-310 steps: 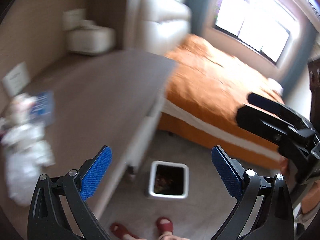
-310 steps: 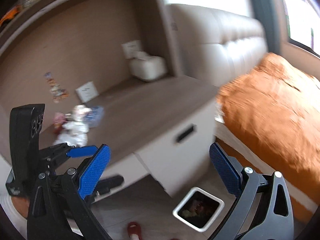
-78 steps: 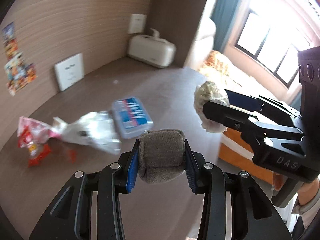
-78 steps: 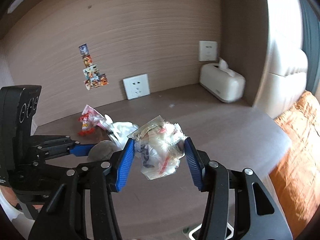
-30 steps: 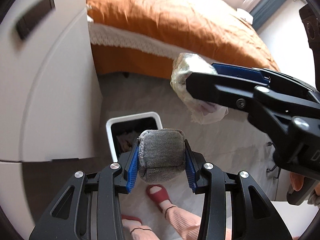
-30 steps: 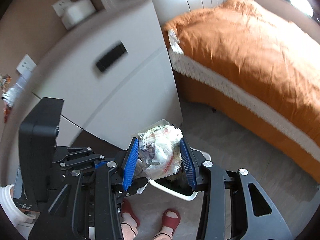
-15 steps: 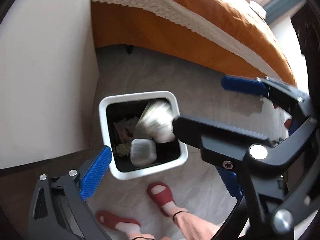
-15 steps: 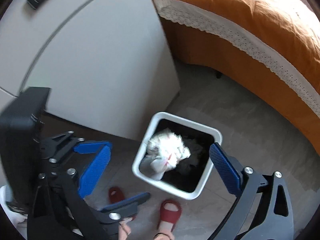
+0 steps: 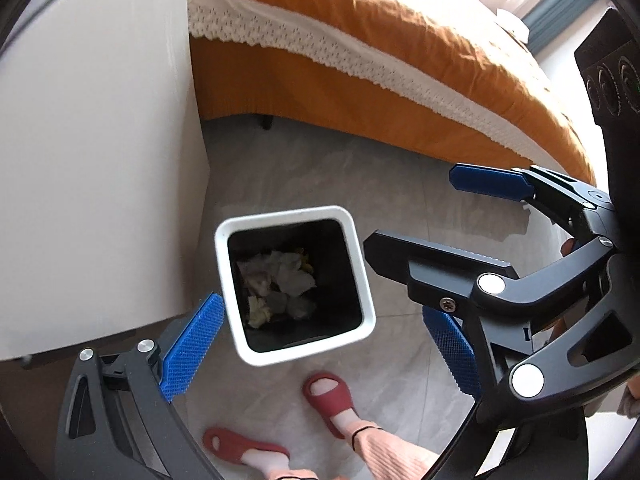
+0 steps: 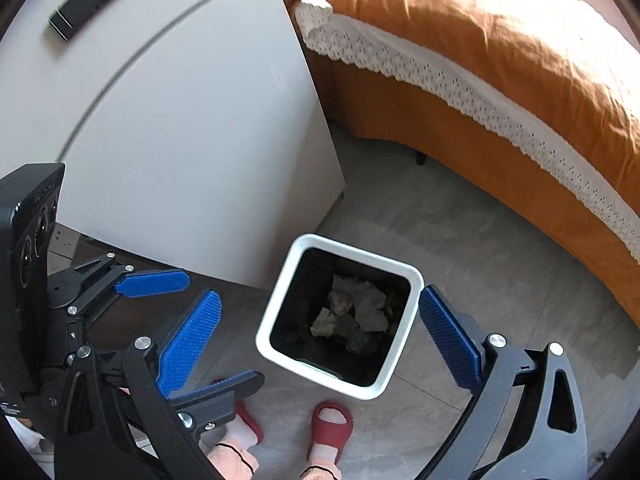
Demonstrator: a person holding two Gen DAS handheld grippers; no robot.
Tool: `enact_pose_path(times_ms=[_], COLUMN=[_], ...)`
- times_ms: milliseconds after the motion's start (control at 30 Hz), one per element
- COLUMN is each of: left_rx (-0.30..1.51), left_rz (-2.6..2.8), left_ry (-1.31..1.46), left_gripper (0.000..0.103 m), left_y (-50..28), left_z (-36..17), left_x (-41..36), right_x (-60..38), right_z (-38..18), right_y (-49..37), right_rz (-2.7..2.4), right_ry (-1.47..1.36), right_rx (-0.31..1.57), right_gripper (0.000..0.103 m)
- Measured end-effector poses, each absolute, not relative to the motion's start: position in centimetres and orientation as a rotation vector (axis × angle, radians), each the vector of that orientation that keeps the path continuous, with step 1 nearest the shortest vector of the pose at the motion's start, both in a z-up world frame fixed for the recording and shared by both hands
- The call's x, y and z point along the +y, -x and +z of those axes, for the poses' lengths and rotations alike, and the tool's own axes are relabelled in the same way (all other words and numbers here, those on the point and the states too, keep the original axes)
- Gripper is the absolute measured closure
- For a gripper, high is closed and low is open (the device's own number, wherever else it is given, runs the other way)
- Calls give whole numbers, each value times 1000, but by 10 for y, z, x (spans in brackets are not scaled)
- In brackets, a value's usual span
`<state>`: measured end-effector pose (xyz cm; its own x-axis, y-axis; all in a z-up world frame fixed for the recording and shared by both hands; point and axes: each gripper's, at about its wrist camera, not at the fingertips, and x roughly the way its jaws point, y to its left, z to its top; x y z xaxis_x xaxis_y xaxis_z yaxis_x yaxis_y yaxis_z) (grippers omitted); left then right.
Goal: Collect trash
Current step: 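Move both tools back over the desk toward the blue box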
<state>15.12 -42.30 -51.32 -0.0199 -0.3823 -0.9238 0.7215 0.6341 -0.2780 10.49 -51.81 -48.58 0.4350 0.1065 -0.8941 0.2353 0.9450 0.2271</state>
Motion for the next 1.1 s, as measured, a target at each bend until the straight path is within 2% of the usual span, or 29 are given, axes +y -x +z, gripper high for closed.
enact_pose_path(times_ms=[200, 733, 1100], left_rx=[1262, 1022, 898], left_rz=[-896, -881, -831], left_ry=[-317, -271, -242], left_gripper=[5, 5, 5], left_y=[-152, -133, -120], left_z=[-468, -290, -207], left_x=[-420, -404, -369], right_x=[-515, -508, -474], right_z=[-444, -266, -192], right_y=[-101, -51, -50], right_rz=[-89, -129, -35], right_ry=[-327, -294, -230], right_rx=[1071, 806, 697], right_gripper=[4, 4, 4])
